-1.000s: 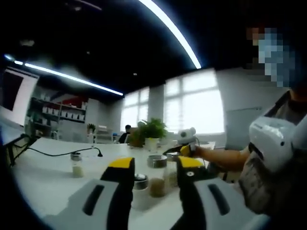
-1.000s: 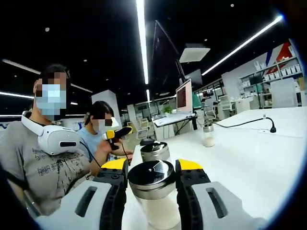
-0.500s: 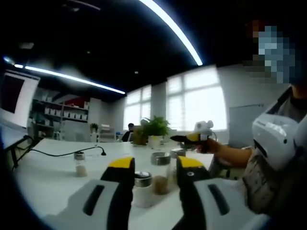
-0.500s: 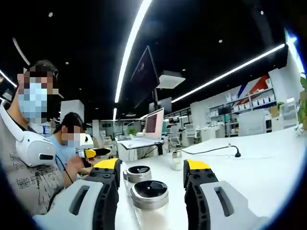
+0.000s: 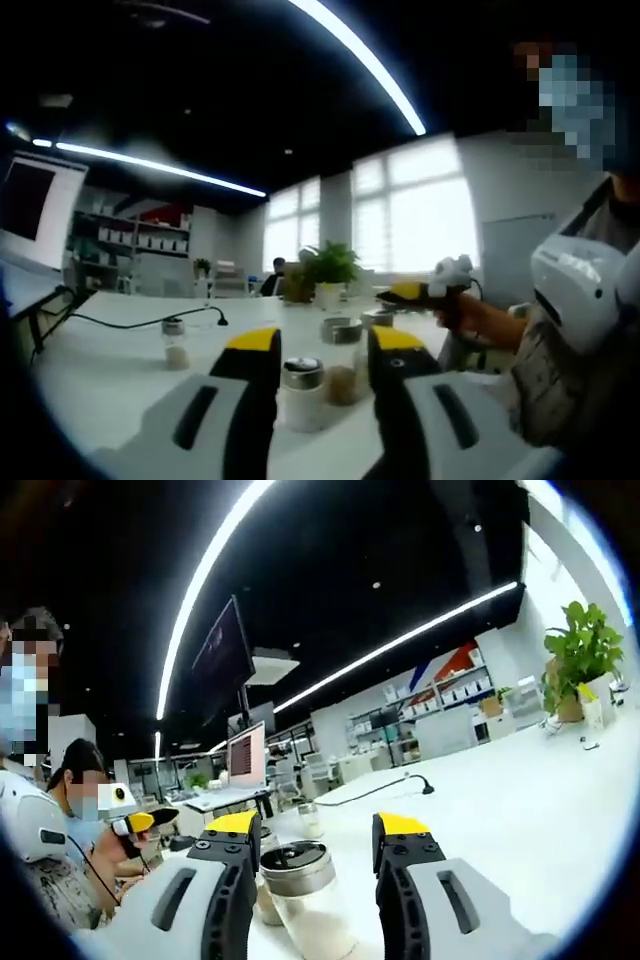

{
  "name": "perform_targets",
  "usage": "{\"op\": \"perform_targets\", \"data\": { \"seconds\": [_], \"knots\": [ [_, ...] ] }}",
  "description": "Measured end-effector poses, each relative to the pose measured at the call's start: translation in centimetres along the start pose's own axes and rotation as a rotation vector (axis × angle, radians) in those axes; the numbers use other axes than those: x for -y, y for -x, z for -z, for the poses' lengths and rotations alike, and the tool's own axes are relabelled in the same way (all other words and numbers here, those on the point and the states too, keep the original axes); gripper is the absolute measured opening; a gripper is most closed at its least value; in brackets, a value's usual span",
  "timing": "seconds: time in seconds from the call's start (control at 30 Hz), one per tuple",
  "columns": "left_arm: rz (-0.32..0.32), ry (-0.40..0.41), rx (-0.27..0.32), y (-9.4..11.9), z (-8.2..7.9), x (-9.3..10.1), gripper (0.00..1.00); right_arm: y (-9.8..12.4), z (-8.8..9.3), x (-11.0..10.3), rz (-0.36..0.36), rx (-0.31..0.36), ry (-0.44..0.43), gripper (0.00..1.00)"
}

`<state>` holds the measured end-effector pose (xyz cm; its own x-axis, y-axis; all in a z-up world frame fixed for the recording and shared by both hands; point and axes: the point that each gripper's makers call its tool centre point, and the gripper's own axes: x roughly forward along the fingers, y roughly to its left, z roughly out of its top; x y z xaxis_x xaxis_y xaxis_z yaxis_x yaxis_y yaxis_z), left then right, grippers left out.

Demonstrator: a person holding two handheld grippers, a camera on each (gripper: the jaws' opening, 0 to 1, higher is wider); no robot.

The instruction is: Rotate the seasoning bottle until the label or dispensing opening points toward the visible target arrow and the bottle remains upright within the marked orientation range

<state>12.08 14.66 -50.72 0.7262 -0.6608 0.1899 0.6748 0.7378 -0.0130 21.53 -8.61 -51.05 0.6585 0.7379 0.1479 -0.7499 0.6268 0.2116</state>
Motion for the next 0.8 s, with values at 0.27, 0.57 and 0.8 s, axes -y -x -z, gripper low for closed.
{"op": "perform_targets", "data": {
  "seconds": [0.27,0.57,0.8],
  "knots": [
    [-0.012,0.002,-0.007,0.0,0.1,-0.3,0.36,-0.6,2.9,-0.9,0.044,-0.084,0.110,0.55],
    [-0.005,-0.008,-0.016,-0.1,0.1,-0.2,0.36,-2.4,2.3,-0.9,0.026,-0.093,0.108,0.56],
    [-0.014,-0.015,-0.006,0.3,-0.3,-0.7,0.32,-3.4,3.0,-1.1,-0.002,-0.156,0.169,0.39]
  ]
}}
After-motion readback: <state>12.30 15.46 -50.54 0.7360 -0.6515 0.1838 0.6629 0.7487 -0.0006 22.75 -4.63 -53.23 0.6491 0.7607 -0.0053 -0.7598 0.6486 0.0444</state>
